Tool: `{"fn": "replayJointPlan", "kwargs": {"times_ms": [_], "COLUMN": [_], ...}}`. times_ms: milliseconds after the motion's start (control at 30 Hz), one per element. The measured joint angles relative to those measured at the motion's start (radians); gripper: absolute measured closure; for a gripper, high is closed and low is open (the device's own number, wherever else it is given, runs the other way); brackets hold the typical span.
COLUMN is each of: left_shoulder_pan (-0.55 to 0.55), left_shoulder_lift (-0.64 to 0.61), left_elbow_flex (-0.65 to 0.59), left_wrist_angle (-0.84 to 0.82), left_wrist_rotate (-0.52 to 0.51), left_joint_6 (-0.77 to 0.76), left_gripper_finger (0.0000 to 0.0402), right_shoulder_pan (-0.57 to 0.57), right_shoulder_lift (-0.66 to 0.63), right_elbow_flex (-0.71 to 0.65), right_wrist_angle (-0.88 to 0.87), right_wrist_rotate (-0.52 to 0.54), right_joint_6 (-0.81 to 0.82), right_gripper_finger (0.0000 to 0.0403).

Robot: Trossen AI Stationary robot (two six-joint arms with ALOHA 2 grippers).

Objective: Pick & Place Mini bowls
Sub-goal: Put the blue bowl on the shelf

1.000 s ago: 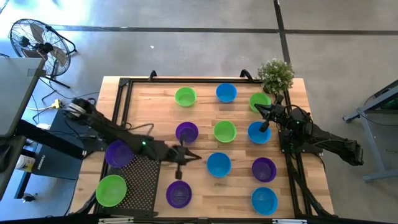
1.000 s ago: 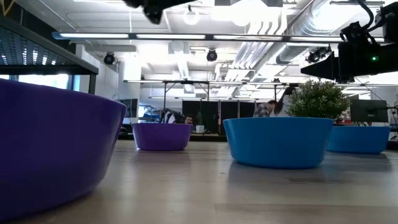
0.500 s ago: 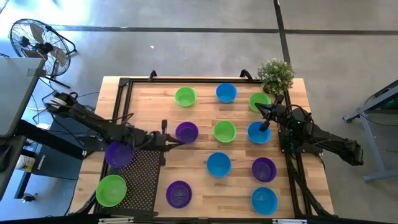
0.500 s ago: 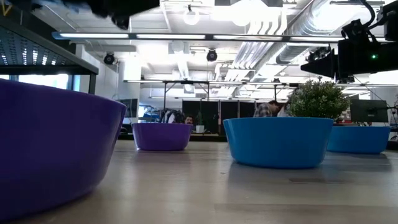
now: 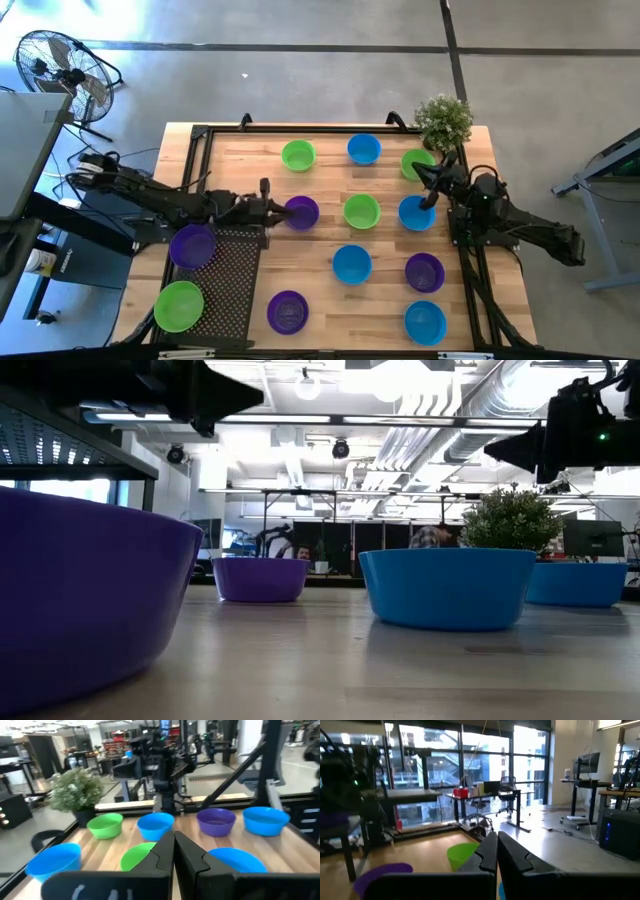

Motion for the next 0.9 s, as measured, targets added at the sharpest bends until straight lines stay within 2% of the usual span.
{"fn": "replayJointPlan", "kwargs": {"times_ms": [100, 200, 333, 433, 567, 700, 800, 900], "left_shoulder_pan": [0.017, 0.016, 0.030, 0.080, 0.135, 0.147, 0.146, 0.147], "left_shoulder_lift": [0.000, 0.000, -0.001, -0.016, -0.005, 0.002, 0.002, 0.002], "left_elbow_flex": [0.000, 0.002, 0.003, -0.011, -0.018, -0.018, -0.018, -0.018], "left_wrist_angle": [-0.020, -0.027, -0.051, -0.040, -0.044, -0.045, -0.053, -0.074], "left_wrist_rotate": [-0.001, -0.028, -0.086, -0.025, 0.074, 0.094, 0.110, 0.127], "left_joint_6": [-0.001, -0.008, -0.027, -0.075, -0.129, -0.132, -0.132, -0.132], "left_gripper_finger": [0.0401, 0.0401, 0.0401, 0.0401, 0.0401, 0.0401, 0.0401, 0.0401], "right_shoulder_pan": [0.001, 0.001, 0.000, -0.003, -0.051, -0.150, -0.212, -0.246], "right_shoulder_lift": [0.019, 0.092, 0.273, 0.450, 0.708, 0.932, 1.072, 1.179], "right_elbow_flex": [0.004, 0.042, 0.135, 0.230, 0.382, 0.541, 0.642, 0.723], "right_wrist_angle": [-0.002, -0.019, -0.030, -0.057, -0.173, -0.300, -0.358, -0.408], "right_wrist_rotate": [-0.001, 0.058, 0.172, 0.225, 0.229, 0.186, 0.114, 0.105], "right_joint_6": [0.055, 0.106, 0.163, 0.186, 0.279, 0.362, 0.403, 0.431], "right_gripper_finger": [0.0402, 0.0403, 0.0403, 0.0402, 0.0402, 0.0392, 0.0363, 0.0322]}}
